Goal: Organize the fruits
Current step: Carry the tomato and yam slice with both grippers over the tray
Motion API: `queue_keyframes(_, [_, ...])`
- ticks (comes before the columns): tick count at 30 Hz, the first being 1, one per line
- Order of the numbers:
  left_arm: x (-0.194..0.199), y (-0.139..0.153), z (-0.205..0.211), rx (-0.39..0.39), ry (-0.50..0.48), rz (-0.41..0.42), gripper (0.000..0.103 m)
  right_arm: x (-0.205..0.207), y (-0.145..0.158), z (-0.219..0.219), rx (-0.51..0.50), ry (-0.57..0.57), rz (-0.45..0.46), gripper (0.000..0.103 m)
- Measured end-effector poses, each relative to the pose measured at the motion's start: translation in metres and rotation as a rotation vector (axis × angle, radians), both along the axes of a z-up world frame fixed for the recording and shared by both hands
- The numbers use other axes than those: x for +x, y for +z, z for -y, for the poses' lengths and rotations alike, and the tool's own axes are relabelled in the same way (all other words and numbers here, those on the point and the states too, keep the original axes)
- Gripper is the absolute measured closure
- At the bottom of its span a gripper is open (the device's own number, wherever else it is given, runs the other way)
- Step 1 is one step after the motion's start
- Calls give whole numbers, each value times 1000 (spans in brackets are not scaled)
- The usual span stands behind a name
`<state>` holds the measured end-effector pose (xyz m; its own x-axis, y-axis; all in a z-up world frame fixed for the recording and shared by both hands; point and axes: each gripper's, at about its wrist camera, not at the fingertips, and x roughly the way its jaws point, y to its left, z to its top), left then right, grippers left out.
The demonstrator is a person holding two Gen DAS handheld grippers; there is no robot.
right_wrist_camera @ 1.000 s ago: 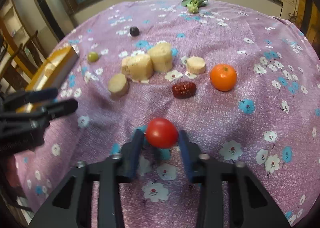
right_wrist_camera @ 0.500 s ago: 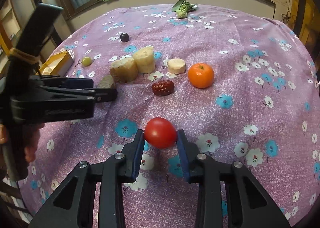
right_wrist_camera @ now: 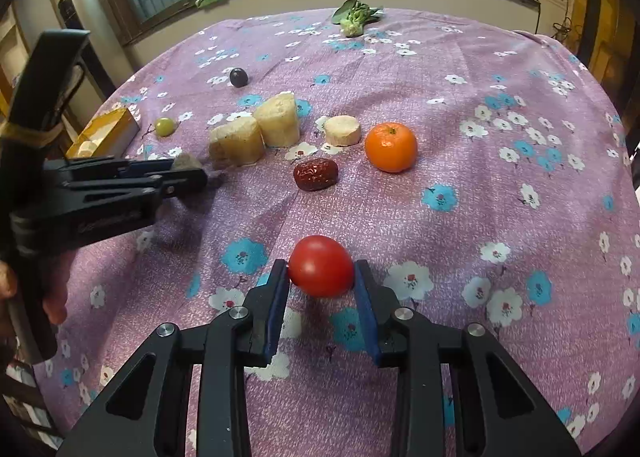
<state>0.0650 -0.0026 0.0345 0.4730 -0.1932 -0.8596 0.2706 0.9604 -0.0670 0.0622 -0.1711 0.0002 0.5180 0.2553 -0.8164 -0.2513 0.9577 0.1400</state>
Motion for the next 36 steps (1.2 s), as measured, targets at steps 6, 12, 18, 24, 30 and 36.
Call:
queue_keyframes(6, [-32,11,-11,-76,-18,-4,70,-16,7,-3,-24,-17,6,71])
queue_keyframes(12, [-58,14,-25,-96,-19,-11,70,-33,7,-19,-53,-18,-11,71])
queue_keyframes(18, [-72,21,-48,-102,2,-4,70,-38,17,-49,-69,12,5,71])
queue_keyframes(24, [-73,35,-87,-118,59,23,70,-32,32,-100,-77,83,32,71])
queue_keyframes(30, [-71,43,-140,-133,144,36,70,-22,44,-158,-77,171,62,71])
queue_keyframes(36, [-71,42,-195,-123,240,44,70,-13,52,-216,-58,264,78,71])
